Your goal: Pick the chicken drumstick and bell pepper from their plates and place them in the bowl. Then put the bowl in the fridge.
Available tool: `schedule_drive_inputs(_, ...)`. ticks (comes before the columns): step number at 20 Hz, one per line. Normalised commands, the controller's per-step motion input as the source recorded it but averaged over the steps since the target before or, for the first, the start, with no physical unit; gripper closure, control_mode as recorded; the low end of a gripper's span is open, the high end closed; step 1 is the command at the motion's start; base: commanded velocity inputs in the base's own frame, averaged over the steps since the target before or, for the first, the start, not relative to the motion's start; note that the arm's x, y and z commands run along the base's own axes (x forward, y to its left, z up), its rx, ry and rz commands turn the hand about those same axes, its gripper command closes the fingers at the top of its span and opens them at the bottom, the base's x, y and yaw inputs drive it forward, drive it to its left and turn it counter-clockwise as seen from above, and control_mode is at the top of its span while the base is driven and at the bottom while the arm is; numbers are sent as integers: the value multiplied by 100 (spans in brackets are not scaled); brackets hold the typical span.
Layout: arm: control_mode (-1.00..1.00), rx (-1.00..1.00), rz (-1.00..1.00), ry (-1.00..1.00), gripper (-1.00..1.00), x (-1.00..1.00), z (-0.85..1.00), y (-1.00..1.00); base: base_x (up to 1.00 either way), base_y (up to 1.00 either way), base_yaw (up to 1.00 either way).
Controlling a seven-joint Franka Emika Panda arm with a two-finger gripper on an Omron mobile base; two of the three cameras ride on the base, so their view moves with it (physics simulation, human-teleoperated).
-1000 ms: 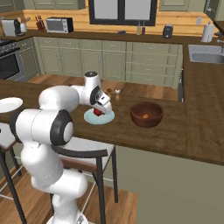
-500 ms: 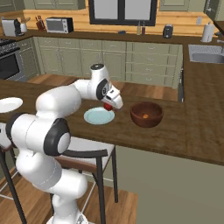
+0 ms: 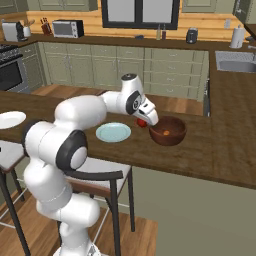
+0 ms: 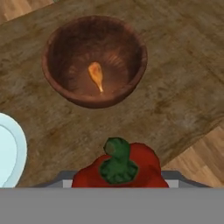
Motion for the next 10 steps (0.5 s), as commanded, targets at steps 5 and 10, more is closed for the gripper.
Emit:
schedule_drive_inputs(5, -100, 0, 0, 4, 100, 62, -13, -65, 0, 0, 0)
schedule_drive_inputs(10, -100, 1, 0, 2, 100, 59, -26, -40, 0, 0, 0)
